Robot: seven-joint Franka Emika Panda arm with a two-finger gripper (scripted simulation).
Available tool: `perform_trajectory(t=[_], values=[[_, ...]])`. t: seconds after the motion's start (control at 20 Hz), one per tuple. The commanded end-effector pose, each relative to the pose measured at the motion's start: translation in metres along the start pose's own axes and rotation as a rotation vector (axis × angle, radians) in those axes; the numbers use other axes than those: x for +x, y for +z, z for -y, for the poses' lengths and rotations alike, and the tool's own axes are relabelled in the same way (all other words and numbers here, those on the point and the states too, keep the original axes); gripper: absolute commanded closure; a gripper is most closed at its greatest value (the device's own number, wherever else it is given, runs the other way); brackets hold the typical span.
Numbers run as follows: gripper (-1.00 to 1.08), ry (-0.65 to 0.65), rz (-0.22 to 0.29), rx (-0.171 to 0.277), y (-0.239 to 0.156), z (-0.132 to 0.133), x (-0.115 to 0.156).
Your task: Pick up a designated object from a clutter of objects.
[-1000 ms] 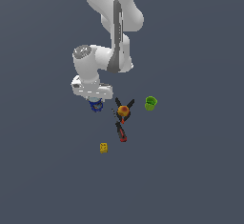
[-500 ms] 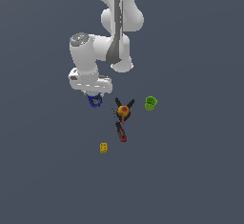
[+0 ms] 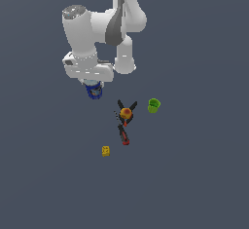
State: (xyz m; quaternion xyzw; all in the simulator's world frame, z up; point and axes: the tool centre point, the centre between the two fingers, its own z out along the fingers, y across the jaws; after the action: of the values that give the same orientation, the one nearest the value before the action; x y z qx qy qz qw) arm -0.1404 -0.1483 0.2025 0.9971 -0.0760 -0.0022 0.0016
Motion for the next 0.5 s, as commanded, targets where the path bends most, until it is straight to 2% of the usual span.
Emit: perform_trajectory(t=[0.0, 0.45], values=[[1.08, 0.0, -0.003, -0.001, -0.023, 0.0, -0.001], [1.08, 0.0, -0.003, -0.001, -0.102, 0.0, -0.005]])
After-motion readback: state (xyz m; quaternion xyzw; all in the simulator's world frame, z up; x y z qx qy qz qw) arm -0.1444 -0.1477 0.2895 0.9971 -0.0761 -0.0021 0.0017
